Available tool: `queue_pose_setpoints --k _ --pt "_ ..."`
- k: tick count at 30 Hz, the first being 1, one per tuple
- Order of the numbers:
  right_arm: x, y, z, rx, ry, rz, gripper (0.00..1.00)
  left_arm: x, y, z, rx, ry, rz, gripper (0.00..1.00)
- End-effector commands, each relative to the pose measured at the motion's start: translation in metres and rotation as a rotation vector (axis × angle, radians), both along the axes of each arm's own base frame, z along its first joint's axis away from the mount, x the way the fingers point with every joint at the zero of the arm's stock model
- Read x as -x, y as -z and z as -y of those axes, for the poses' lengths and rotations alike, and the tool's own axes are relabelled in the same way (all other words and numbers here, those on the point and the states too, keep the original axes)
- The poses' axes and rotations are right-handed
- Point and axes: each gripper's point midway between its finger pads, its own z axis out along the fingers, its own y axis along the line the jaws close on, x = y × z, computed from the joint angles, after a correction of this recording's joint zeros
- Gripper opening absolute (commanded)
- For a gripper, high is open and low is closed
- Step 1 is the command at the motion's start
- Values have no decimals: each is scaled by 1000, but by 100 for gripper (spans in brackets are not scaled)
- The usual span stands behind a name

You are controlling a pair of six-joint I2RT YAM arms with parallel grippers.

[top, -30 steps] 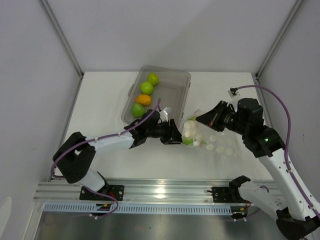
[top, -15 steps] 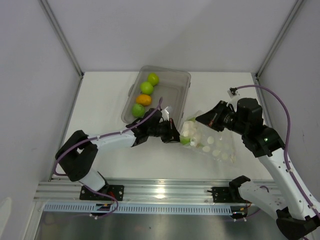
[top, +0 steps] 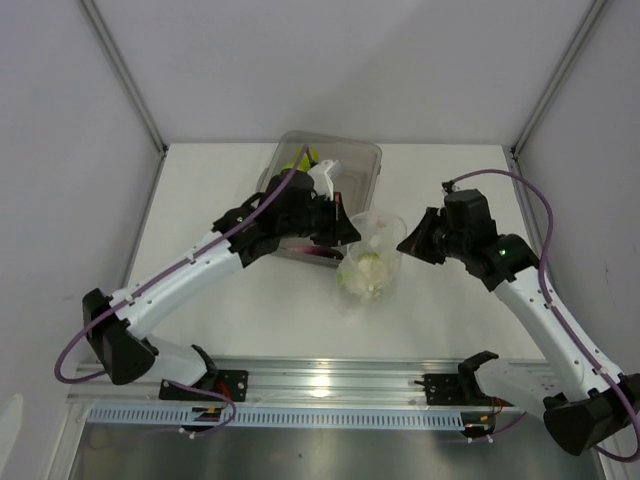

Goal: Place the food in the zip-top bag and seal the zipper
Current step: Adjust the zipper food storage bag at the center of the board.

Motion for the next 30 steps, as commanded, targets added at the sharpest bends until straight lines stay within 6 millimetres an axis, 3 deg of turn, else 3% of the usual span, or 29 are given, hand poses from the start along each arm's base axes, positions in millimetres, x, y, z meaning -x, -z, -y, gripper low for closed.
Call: queue_pose_setpoints --k 1,4,6,7,10,19,24,26,27,30 --pt "-6 -32 5 16 2 100 0 18 -60 -8 -8 73 141 1" --pt "-4 -56 10 13 8 166 0 26 -75 -3 46 130 150 1" --pt "-8 -53 13 30 11 171 0 27 -68 3 22 181 124 1" --pt "-10 -45 16 45 18 138 0 22 -53 10 -6 194 86 1" --pt "-9 -43 17 46 21 130 0 21 -45 18 24 202 73 1" --pt "-15 -55 30 82 60 176 0 -4 -3 24 -31 165 13 4" --pt "-20 -27 31 101 62 125 0 -17 22 30 -31 186 -41 14" --pt "-20 -23 31 97 64 118 0 -17 24 32 -25 197 -54 23" --pt "-19 -19 31 97 63 113 0 -19 28 31 -24 191 -58 35" --pt "-18 -15 33 98 65 103 0 -21 27 27 -23 175 -43 48"
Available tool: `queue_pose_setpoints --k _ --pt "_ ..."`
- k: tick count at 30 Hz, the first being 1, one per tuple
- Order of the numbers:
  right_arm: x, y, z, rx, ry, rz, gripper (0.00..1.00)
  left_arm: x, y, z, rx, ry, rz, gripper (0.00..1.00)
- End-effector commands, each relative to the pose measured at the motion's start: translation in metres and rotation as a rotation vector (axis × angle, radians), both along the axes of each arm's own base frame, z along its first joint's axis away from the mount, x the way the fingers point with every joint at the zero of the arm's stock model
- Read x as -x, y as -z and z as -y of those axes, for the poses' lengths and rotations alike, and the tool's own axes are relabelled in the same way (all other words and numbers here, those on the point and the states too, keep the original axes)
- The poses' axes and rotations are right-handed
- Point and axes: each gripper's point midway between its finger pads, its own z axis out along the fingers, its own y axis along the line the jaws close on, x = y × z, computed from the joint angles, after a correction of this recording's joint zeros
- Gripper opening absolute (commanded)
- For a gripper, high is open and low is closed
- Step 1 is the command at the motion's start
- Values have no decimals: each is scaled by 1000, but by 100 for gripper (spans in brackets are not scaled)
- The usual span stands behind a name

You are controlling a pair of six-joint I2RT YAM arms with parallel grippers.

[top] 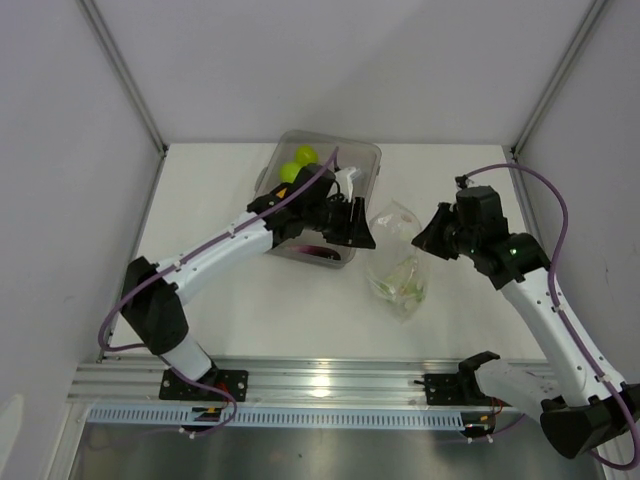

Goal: Place the food in the zip-top bag and seal the zipper
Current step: Adjust the zipper food storage bag at the center of the board.

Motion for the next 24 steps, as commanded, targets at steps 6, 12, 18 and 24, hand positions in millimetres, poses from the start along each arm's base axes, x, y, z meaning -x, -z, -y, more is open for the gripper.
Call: queue_pose_setpoints --k 6,12,18,24 --pt "-6 -7 -2 -32 -13 48 0 -10 -26 -18 30 -39 131 62" --pt "-5 -8 -4 -39 -21 49 0 -30 -56 -64 5 -247 217 89" --pt "-4 -6 -4 -40 -19 45 0 -36 -96 -85 80 -319 297 99" --pt "-4 -6 -5 -47 -21 41 0 -64 -90 -110 167 -511 102 99"
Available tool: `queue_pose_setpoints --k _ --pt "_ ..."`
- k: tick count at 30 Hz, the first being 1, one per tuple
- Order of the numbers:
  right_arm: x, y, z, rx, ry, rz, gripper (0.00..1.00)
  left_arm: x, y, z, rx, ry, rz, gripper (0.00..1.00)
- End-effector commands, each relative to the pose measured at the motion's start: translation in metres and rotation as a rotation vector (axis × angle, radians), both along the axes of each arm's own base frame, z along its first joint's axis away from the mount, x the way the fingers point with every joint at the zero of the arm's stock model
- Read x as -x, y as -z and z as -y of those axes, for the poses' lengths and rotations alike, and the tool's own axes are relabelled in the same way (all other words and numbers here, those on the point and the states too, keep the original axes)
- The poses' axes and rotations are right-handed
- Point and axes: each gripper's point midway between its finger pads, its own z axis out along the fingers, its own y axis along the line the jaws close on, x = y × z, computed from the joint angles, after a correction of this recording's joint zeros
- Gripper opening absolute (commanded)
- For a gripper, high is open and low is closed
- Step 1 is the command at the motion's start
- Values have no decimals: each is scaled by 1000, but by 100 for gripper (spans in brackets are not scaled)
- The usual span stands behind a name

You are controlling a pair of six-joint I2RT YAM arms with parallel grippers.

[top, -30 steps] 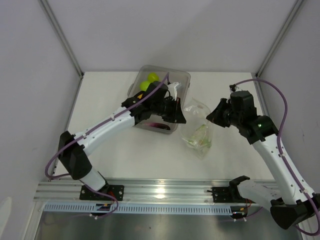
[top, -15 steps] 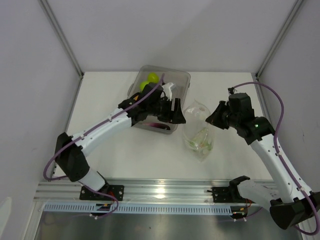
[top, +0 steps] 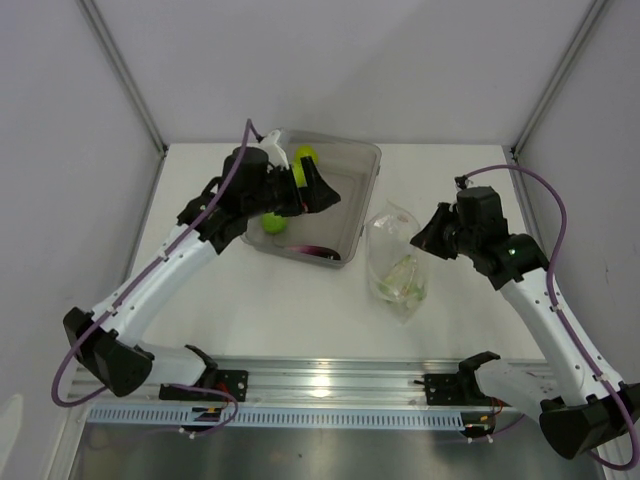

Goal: Place the food in the zip-top bag and seal the zipper
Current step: Adjust the zipper food storage bag at the center of the board, then pick up the fake vegetable from the bin.

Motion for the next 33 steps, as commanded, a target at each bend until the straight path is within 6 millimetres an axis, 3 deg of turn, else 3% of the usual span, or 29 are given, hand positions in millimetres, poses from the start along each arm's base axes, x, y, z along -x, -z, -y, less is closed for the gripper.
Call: queue_pose_setpoints --k 1,6,7,8,9,10,11,12,17,25,33 --pt "-1 -10 -4 -31 -13 41 0 -26 8 -15 136 -145 -179 100" --pt "-2 -15 -8 -58 -21 47 0 -60 27 -34 123 -395 -305 100" --pt "-2 -16 -8 -61 -22 49 0 -74 10 -42 137 -477 -272 100" --pt "-2 -17 -8 -62 -23 50 0 -77 35 -48 74 -545 -353 99" --pt "-2 -17 -8 -61 -21 49 0 -78 47 -54 42 -602 -403 100" --pt "-2 -18 -8 -61 -20 52 0 -88 36 -62 49 -697 -405 100" --pt "-2 -18 -8 -59 -21 51 0 -86 55 -68 -47 -754 -494 100" --pt "-2 -17 -7 -57 -18 51 0 -91 42 -69 -41 -786 -500 99" --pt "-3 -11 -9 -60 -20 39 0 -103 73 -71 -139 -936 -653 100" --pt "-2 -6 -8 -56 -22 33 0 -76 156 -62 -186 -1086 -947 99" --pt "2 -2 -9 -63 -28 29 0 -65 190 -59 -233 -1145 -1019 99"
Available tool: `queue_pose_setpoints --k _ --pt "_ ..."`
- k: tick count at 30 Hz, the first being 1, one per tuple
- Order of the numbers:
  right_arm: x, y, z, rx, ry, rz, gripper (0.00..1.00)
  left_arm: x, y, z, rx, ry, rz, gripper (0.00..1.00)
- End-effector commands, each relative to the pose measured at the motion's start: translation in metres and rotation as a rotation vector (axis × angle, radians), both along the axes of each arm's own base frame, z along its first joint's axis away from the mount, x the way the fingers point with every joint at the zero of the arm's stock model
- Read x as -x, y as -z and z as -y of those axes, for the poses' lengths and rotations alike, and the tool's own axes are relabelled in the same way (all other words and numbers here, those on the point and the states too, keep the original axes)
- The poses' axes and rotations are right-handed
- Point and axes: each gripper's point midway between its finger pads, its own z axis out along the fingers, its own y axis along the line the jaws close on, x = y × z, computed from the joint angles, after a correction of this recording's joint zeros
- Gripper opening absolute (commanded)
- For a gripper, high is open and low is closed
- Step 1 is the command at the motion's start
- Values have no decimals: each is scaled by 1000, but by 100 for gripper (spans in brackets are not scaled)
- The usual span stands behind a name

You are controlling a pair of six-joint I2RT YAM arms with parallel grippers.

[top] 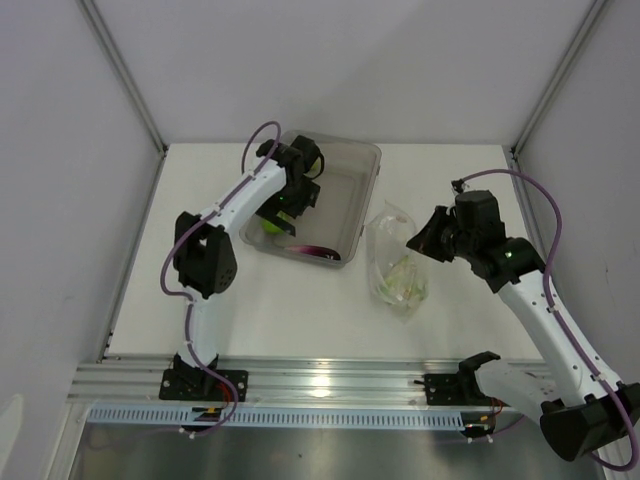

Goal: Place the food in the zip-top bag and seal the zipper
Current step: Pick up the fake vegetable from the bin.

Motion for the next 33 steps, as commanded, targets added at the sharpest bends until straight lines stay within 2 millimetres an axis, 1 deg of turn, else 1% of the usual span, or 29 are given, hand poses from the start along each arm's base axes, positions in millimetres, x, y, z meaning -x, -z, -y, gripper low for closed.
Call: queue_pose_setpoints --k 1,3,4,5,7,8,9,10,14,18,19,23,31,33 --pt "1 -8 -2 -30 -2 35 0 22 14 0 -8 -53 -92 99" --pt "2 -8 -2 -33 -7 32 0 26 26 1 -12 -64 -120 98" --pt "2 -8 -2 -34 -7 34 0 28 28 1 -17 -66 -125 98" --pt "2 -8 -2 -34 -7 34 0 32 34 1 -29 -72 -144 98" --pt "2 -9 -2 -34 -8 36 0 32 38 4 -20 -90 -147 97" --pt "3 -8 -2 -33 -8 34 0 39 46 4 -27 -99 -173 97" --pt "3 -9 -2 -34 -8 37 0 38 47 7 -16 -110 -168 96" --pt "3 -8 -2 -31 -11 35 0 40 52 8 -13 -113 -176 96" --pt "6 -8 -1 -28 -14 36 0 40 55 11 -31 -140 -158 94" --pt "7 -8 1 -22 -10 40 0 41 59 14 -36 -157 -184 94" --pt "7 -7 2 -20 -9 39 0 45 64 11 -49 -161 -210 94" --pt "7 -5 1 -22 -11 37 0 52 73 16 -38 -155 -246 91" --pt "9 -7 2 -30 -7 43 0 56 83 15 -67 -172 -270 87" --pt "10 -8 2 -30 -7 43 0 57 89 14 -79 -170 -280 84"
